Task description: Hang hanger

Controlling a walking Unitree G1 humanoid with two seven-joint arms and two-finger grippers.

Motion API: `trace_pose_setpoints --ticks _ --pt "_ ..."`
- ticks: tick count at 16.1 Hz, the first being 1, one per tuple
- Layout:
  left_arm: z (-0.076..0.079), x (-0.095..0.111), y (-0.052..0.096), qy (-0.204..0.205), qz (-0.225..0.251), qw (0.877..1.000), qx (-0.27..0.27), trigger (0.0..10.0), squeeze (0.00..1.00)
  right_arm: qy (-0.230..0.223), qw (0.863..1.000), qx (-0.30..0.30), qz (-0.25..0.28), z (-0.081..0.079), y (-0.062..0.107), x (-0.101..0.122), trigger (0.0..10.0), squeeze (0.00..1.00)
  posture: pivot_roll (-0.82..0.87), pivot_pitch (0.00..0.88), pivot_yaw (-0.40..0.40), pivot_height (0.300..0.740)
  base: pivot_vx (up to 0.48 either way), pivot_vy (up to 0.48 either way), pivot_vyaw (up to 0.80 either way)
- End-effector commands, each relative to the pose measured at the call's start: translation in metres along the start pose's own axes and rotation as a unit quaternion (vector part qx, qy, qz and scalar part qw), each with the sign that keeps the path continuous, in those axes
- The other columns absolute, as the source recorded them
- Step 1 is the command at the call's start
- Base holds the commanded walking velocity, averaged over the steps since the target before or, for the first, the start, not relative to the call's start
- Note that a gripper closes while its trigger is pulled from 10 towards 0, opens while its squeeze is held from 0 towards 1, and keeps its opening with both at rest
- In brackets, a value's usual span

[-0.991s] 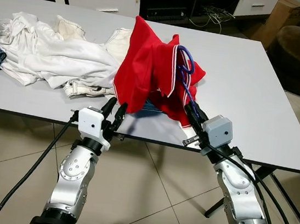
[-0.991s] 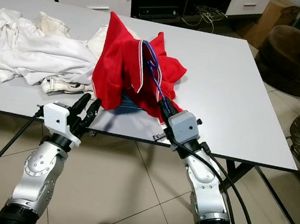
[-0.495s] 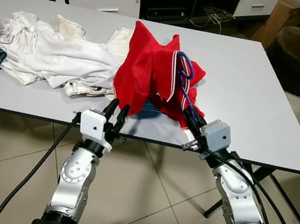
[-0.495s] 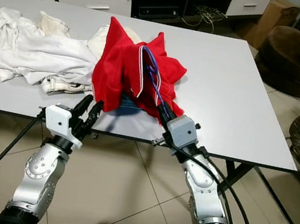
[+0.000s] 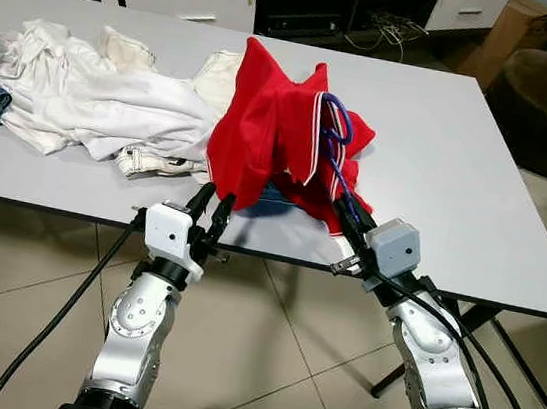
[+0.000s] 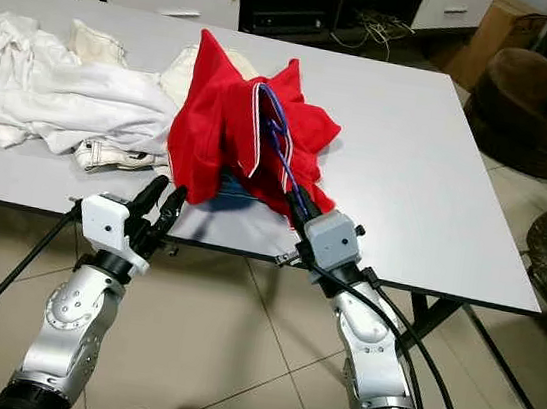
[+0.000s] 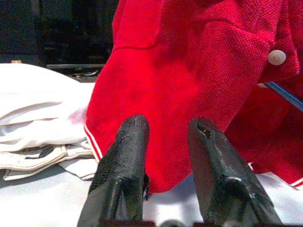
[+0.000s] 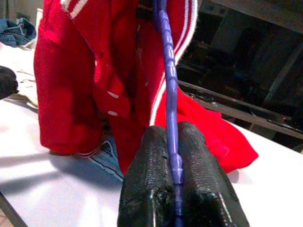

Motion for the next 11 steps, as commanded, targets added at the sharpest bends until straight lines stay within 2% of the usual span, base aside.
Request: trace_pose_setpoints --ticks 1,11 --pt "0.0041 0.0055 -0.0036 -0.004 0.010 1.000 -0.006 10.0 0.00 0.003 1.000 -0.002 0.007 0.0010 -0.0018 0.0020 10.0 0.00 0.17 0.000 -0.027 0.740 0.000 0.000 0.00" --pt "0.0043 0.0053 -0.0053 -0.003 0.009 1.000 -0.006 10.0 0.00 0.001 1.000 -0.008 0.007 0.0012 -0.0027 0.0020 10.0 0.00 0.17 0.000 -0.022 0.740 0.000 0.000 0.00"
Point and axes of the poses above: a point about 5 cm out from each wrist's last joint towards the gripper, its own y axis pointing back from the gripper into the wrist, its own x axis along the axis of the wrist's last joint, z = x × y, the point moved 5 cm from there along -y, pointing out of the wrist towards the gripper, and after that the axes turned 6 degrees about y, right-handed, at the moved point
